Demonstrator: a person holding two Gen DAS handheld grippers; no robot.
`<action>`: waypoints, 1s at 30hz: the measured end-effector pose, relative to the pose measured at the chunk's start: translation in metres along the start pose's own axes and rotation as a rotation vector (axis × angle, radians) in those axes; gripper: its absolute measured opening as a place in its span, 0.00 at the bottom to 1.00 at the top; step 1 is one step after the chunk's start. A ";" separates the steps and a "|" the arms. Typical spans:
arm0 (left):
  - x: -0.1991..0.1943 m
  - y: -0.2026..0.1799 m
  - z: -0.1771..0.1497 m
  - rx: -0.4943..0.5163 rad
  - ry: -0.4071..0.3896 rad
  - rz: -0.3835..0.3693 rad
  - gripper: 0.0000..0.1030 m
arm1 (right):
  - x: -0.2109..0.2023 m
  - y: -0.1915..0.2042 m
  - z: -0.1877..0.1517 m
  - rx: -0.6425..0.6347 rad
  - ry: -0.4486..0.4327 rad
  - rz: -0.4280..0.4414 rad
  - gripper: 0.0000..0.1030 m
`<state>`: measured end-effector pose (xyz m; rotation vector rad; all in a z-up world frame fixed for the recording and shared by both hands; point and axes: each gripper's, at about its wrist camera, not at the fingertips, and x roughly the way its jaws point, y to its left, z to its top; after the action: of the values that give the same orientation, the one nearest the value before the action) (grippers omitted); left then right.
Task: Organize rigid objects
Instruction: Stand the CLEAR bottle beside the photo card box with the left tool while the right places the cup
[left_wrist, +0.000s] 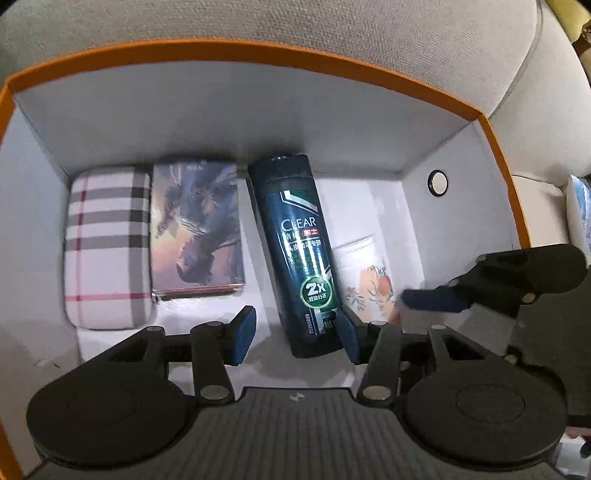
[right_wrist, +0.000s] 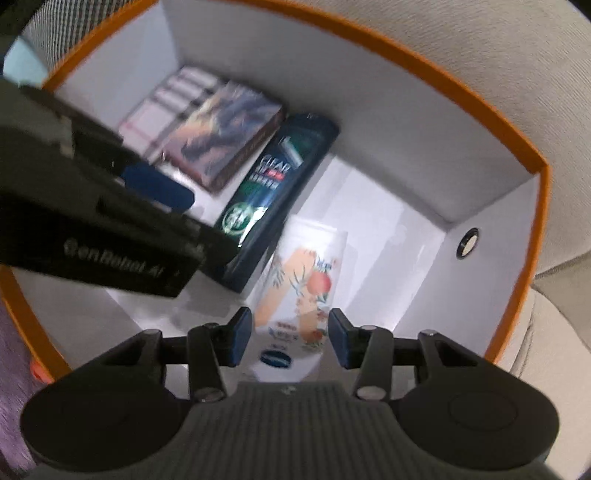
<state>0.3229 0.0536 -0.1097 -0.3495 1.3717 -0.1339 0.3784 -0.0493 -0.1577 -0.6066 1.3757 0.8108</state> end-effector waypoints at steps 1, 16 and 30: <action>0.006 -0.004 0.001 -0.001 0.007 -0.001 0.56 | 0.002 -0.002 0.001 0.007 0.008 0.013 0.41; 0.008 0.008 0.003 -0.053 -0.021 0.004 0.41 | 0.000 -0.026 0.012 0.107 -0.050 0.072 0.31; -0.012 0.025 0.003 -0.109 -0.110 -0.054 0.46 | -0.015 -0.043 0.004 0.159 -0.118 0.025 0.25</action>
<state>0.3205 0.0812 -0.1062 -0.4786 1.2638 -0.0837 0.4150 -0.0741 -0.1461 -0.4121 1.3275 0.7376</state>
